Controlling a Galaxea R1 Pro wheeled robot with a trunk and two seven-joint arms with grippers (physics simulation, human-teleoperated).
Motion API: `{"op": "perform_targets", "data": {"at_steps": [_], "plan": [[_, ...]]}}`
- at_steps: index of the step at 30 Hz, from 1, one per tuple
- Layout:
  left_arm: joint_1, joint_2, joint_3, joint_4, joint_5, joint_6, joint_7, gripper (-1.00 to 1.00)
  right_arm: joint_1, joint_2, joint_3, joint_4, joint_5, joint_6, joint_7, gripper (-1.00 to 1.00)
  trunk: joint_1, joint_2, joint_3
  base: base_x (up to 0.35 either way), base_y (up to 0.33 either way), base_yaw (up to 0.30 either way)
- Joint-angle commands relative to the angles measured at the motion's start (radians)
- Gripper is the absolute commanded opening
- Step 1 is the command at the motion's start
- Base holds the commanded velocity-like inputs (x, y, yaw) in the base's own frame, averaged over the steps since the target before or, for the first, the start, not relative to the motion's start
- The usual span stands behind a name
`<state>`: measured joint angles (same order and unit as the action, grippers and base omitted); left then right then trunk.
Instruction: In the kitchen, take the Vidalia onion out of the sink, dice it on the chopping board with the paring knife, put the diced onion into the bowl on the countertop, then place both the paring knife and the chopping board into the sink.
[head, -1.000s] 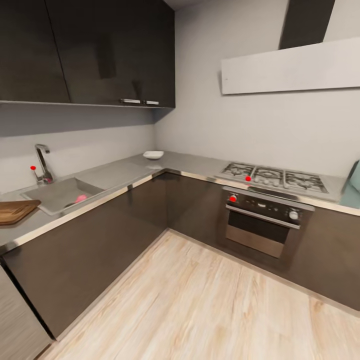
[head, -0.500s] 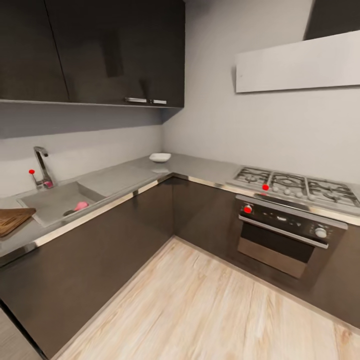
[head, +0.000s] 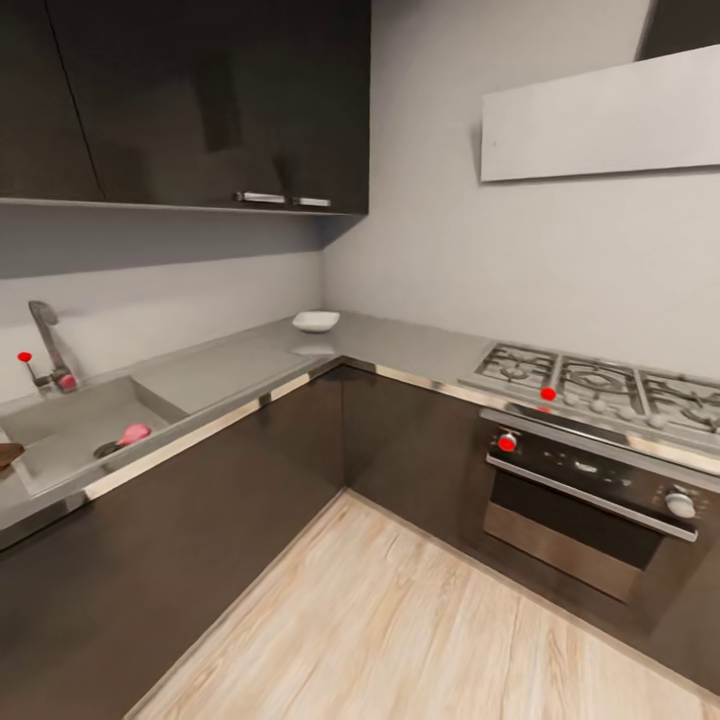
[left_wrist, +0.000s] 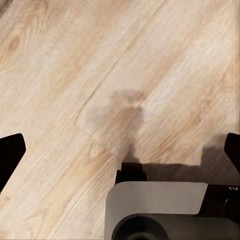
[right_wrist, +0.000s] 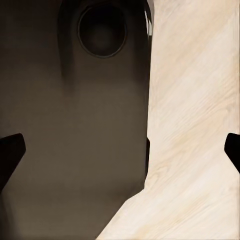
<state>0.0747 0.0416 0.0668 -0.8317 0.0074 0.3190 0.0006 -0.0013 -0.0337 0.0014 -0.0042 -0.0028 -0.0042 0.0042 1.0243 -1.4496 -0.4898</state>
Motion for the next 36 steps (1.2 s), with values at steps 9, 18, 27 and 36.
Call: {"op": "perform_targets", "data": {"at_steps": [9,18,27,36], "plan": [[0.0,0.0,0.001,-0.003,0.001,0.006,0.0,1.0,0.001,0.0,0.0,0.0,0.0,-0.001,0.0,1.0,0.001,0.0,-0.001,0.343,-0.04,0.0],[0.0,0.001,0.001,-0.003,0.001,0.006,0.001,1.0,0.001,0.0,0.0,0.0,0.0,-0.001,0.0,1.0,0.001,0.0,-0.001,0.326,-0.001,0.0],[0.0,-0.018,-0.004,-0.002,0.0,0.005,0.005,1.0,0.0,0.0,0.0,0.0,0.0,-0.001,0.0,1.0,-0.003,0.007,0.002,0.132,0.0,0.0],[0.0,-0.032,-0.003,0.008,0.0,0.006,0.007,1.0,0.0,0.0,0.0,0.0,0.0,-0.001,0.0,1.0,-0.038,0.07,0.031,0.002,0.0,0.0]]}}
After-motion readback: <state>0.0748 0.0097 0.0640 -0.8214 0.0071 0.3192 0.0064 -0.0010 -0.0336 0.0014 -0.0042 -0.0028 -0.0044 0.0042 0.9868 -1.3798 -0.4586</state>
